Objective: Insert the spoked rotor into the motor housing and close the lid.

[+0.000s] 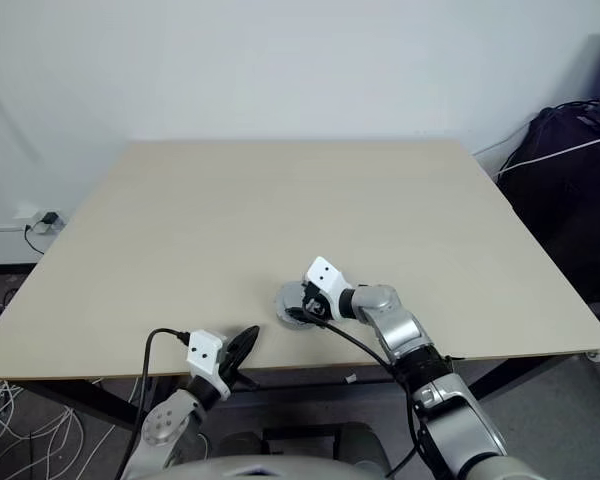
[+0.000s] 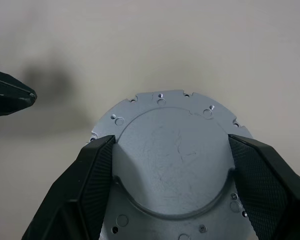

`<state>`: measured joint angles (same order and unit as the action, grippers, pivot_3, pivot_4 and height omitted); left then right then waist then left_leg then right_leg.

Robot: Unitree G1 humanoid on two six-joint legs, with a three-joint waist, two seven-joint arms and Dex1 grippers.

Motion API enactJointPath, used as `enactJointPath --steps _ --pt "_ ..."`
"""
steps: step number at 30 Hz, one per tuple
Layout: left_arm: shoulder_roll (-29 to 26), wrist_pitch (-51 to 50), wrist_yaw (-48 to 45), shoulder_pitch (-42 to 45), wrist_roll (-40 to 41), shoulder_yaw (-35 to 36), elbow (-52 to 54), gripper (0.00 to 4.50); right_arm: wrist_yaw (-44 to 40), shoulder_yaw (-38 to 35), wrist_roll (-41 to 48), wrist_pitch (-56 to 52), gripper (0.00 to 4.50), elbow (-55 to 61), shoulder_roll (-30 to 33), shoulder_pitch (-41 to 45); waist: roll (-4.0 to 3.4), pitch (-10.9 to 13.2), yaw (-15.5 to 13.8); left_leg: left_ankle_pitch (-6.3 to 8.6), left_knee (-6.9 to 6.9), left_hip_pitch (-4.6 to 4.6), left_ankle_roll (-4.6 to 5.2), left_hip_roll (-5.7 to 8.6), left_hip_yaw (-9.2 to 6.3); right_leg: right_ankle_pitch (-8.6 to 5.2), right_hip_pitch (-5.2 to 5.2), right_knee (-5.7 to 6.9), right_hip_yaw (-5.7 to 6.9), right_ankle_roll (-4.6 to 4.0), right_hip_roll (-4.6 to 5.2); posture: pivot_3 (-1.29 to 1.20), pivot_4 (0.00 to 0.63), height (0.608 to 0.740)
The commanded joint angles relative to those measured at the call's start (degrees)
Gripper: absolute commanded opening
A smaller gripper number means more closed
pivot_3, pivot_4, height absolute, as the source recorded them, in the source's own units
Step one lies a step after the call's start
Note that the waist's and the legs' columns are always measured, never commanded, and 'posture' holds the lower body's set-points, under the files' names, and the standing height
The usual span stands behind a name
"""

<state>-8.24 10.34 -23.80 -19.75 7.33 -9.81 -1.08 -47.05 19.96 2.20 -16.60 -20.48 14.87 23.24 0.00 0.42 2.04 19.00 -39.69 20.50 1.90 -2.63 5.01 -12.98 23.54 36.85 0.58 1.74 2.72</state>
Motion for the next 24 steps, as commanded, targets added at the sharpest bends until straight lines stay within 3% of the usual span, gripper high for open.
enactJointPath --steps 1,24 --pt "-0.2 0.2 0.0 0.6 -0.1 -0.1 2.6 0.00 -0.7 0.8 -0.8 -0.6 3.23 2.1 0.4 -0.3 0.00 0.0 0.0 0.00 0.00 0.00 0.00 0.00 0.00 0.00 0.00 0.00 0.00 0.00 0.00 0.00 0.000 0.740" --pt "0.0 -0.4 0.1 0.4 -0.2 -0.5 3.4 0.00 2.3 2.2 -4.3 -5.0 3.23 2.5 0.3 0.3 -0.31 -0.3 0.0 0.00 0.00 -0.09 0.00 0.00 0.01 -0.01 -0.08 0.01 0.00 -0.01 0.00 0.00 0.000 0.740"
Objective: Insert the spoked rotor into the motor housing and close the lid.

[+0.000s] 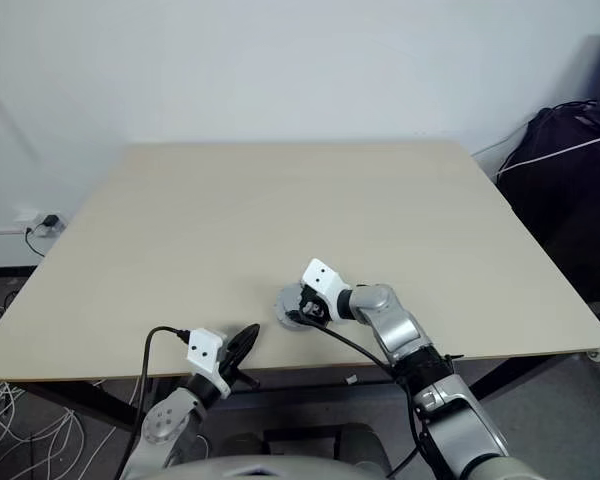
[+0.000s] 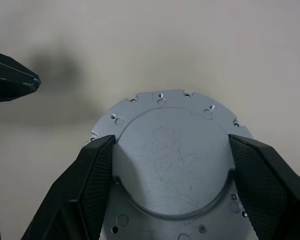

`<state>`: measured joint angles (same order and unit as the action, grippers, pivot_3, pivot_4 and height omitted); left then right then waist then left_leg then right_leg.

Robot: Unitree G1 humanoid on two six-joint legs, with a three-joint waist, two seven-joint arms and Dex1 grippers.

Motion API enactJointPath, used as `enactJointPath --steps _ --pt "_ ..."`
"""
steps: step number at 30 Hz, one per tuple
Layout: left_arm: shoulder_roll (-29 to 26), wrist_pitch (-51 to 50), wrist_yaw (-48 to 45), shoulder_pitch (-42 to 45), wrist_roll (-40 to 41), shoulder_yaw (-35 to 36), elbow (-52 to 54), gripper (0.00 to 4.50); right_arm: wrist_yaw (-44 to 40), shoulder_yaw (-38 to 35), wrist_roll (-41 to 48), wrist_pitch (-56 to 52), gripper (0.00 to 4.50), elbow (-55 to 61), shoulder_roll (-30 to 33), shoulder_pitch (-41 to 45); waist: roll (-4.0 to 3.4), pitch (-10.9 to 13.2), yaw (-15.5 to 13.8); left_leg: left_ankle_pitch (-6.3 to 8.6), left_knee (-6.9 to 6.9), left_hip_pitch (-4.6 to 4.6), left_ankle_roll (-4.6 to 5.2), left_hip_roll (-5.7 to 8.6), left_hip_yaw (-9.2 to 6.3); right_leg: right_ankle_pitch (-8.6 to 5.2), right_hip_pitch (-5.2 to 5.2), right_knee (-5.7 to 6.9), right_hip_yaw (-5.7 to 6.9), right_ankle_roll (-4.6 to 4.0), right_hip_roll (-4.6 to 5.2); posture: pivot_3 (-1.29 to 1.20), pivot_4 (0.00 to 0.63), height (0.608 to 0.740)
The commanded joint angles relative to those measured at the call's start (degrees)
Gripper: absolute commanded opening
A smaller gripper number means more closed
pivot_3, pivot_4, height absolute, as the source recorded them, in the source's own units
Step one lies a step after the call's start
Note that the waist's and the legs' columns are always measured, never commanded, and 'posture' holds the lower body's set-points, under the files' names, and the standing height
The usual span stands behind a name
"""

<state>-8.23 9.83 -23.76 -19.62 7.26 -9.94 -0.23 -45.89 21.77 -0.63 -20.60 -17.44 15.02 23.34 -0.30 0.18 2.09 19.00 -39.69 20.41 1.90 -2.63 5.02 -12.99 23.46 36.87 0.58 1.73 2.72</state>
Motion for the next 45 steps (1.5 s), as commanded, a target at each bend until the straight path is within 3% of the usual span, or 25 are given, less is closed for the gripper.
enactJointPath --steps 1,45 --pt "0.0 0.1 0.0 0.2 -0.1 -0.3 2.5 0.00 1.3 0.4 -1.6 -1.0 3.23 -0.7 0.1 0.3 -0.02 0.0 0.0 0.00 0.00 -0.02 0.00 0.00 0.00 0.00 -0.02 0.00 0.00 0.00 0.00 0.00 0.000 0.740" --pt "-0.1 -0.5 -0.3 0.4 0.0 -0.5 2.0 0.00 3.1 2.3 -3.3 -6.0 3.23 0.4 1.2 1.7 -0.08 -0.1 0.0 -0.02 0.04 -0.41 0.02 0.00 0.02 -0.16 -0.10 0.00 -0.03 0.20 0.05 0.00 0.000 0.740"
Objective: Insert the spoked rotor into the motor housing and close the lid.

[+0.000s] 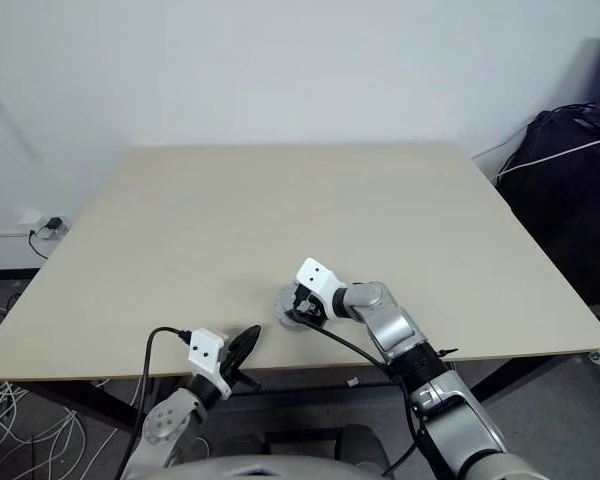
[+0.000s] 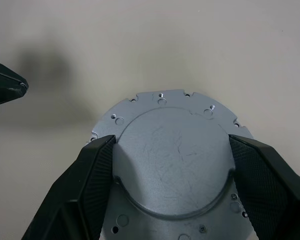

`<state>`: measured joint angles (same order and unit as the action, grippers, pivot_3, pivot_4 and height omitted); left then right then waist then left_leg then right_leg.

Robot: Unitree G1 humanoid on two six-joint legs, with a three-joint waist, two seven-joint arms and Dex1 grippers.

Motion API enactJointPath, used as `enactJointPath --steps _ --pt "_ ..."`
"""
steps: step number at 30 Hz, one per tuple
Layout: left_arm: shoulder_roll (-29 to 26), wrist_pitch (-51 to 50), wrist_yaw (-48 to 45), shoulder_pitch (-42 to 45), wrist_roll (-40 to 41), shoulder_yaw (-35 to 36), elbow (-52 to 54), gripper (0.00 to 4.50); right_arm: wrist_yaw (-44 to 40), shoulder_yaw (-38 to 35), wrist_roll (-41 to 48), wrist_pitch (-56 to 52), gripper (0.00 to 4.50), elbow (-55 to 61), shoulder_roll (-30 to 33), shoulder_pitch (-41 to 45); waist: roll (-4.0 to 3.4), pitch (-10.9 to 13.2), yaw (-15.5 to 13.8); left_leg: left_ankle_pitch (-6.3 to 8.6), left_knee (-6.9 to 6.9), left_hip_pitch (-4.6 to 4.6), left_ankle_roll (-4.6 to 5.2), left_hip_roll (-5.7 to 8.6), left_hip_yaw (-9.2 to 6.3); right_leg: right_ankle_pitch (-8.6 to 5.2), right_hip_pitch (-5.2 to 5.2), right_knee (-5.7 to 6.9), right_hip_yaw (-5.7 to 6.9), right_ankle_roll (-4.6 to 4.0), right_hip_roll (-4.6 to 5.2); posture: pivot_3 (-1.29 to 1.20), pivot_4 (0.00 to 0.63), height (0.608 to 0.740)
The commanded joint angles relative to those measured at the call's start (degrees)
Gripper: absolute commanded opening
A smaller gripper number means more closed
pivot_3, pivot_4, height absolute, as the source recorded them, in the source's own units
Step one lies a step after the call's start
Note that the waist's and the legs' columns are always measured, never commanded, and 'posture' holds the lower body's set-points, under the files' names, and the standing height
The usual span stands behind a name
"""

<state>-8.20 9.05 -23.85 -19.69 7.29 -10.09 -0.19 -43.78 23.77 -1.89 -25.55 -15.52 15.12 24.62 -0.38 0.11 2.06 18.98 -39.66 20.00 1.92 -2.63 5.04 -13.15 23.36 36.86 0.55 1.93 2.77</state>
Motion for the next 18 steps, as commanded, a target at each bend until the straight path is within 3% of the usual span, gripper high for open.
enactJointPath --steps 1,18 --pt "-0.1 0.3 -0.2 0.5 -0.1 -0.4 2.1 0.00 1.0 0.4 -2.1 -1.3 3.23 -1.5 1.1 0.5 0.00 0.0 0.0 0.00 0.00 0.00 0.00 0.00 0.00 0.00 0.00 0.00 0.00 0.00 0.00 0.00 0.000 0.740" --pt "0.0 0.3 0.0 1.4 0.1 -0.5 3.1 0.00 1.2 0.6 -2.3 -2.7 3.23 -1.4 1.7 0.8 0.01 0.0 0.0 -0.01 0.01 0.01 0.04 0.02 -0.01 -0.01 0.02 0.00 0.06 0.01 0.16 0.00 0.000 0.740"
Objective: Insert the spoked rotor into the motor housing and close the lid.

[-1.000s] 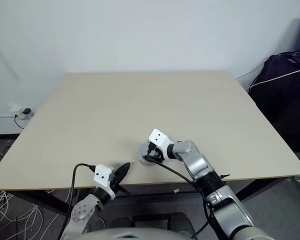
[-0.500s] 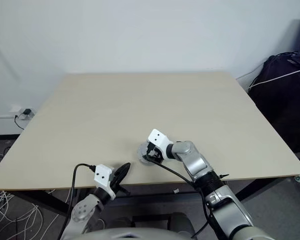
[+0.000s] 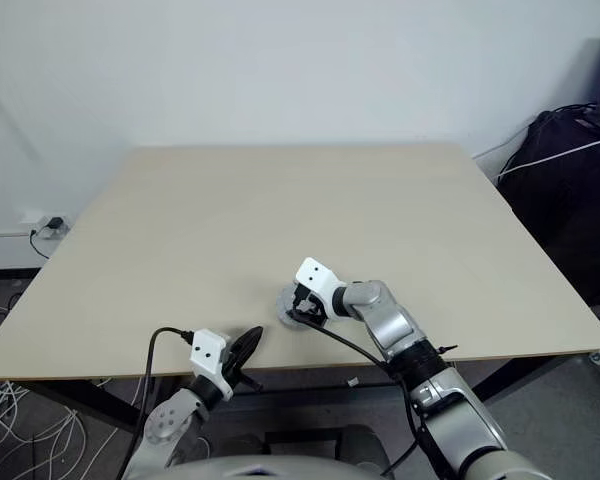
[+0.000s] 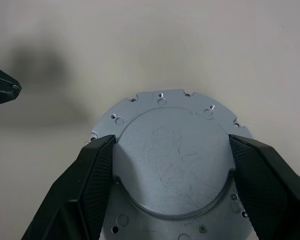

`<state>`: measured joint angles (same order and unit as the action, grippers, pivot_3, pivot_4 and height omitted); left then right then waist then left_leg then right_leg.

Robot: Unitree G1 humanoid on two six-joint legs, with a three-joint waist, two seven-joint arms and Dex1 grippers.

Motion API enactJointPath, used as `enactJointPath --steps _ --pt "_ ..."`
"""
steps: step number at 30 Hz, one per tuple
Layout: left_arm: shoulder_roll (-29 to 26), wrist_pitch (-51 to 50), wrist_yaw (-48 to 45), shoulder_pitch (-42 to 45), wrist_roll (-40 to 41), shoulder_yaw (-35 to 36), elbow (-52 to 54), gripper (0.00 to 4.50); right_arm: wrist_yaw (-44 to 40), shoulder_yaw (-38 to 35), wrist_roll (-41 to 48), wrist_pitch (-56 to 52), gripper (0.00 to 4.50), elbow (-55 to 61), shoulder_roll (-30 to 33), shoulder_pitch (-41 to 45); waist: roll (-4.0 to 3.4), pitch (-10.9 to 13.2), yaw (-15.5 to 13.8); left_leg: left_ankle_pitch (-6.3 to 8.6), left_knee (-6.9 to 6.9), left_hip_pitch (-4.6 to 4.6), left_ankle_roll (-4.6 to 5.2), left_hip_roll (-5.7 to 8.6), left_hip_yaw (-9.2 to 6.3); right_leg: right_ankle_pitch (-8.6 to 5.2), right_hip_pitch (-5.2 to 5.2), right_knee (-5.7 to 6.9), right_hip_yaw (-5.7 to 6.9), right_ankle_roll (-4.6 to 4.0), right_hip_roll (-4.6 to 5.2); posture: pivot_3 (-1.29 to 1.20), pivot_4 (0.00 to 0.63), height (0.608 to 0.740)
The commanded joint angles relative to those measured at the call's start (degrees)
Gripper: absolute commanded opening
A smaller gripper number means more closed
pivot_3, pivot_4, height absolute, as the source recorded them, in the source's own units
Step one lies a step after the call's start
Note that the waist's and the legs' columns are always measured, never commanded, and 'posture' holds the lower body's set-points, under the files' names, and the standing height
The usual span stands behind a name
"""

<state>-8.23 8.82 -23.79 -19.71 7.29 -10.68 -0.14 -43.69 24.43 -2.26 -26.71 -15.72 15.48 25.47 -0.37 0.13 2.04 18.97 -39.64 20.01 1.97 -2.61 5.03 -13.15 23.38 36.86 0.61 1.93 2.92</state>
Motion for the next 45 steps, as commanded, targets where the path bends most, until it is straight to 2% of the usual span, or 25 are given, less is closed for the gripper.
enactJointPath --steps 1,10,14,22,34,45 --pt "0.0 0.8 0.1 2.2 0.0 0.3 3.2 0.00 1.1 0.0 -1.9 -1.6 3.23 -1.0 1.3 -0.1 0.02 0.0 0.0 0.00 0.00 0.00 0.01 0.00 0.00 0.00 0.00 0.00 0.01 0.00 0.02 0.00 0.000 0.740" --pt "-2.6 -1.2 -4.4 12.6 0.8 0.8 -0.5 0.00 1.4 0.3 -1.7 -1.7 3.23 -0.7 0.5 -0.4 0.04 0.0 0.0 -0.06 0.04 0.02 0.11 0.13 0.01 0.07 -0.08 0.00 0.05 -0.05 0.11 0.00 0.000 0.740" --pt "-2.5 -6.5 -8.2 16.7 5.8 2.6 -4.4 0.00 1.5 0.4 -1.7 -1.8 3.23 -0.2 0.1 -0.6 0.06 0.0 0.1 -0.07 0.07 0.05 0.10 0.14 0.03 0.13 -0.25 -0.01 0.04 -0.15 0.07 0.00 0.000 0.740" --pt "-3.2 -14.5 -10.8 23.0 7.6 3.7 -9.4 0.00 1.8 0.3 -1.4 -2.1 3.23 1.0 -0.4 -1.0 0.25 0.2 0.2 -0.07 0.07 0.04 0.09 0.11 -0.01 0.01 -0.30 -0.01 0.04 0.05 0.01 0.00 0.000 0.740" --pt "-5.0 -22.8 -13.6 27.8 4.7 1.1 -11.2 0.00 2.1 0.4 -1.1 -2.5 3.23 2.6 -0.5 -1.7 0.39 0.3 0.2 -0.08 0.14 0.05 0.07 0.12 -0.02 0.02 -0.30 -0.04 0.03 0.02 -0.01 0.00 0.000 0.740" --pt "-4.8 -25.8 -13.0 29.3 2.0 -0.1 -11.9 0.00 2.3 0.8 -1.3 -1.8 3.23 3.2 -0.7 -2.1 0.44 0.3 0.1 -0.09 0.14 0.03 0.06 0.12 -0.04 0.09 -0.32 -0.04 0.02 -0.08 -0.01 0.00 0.000 0.740"
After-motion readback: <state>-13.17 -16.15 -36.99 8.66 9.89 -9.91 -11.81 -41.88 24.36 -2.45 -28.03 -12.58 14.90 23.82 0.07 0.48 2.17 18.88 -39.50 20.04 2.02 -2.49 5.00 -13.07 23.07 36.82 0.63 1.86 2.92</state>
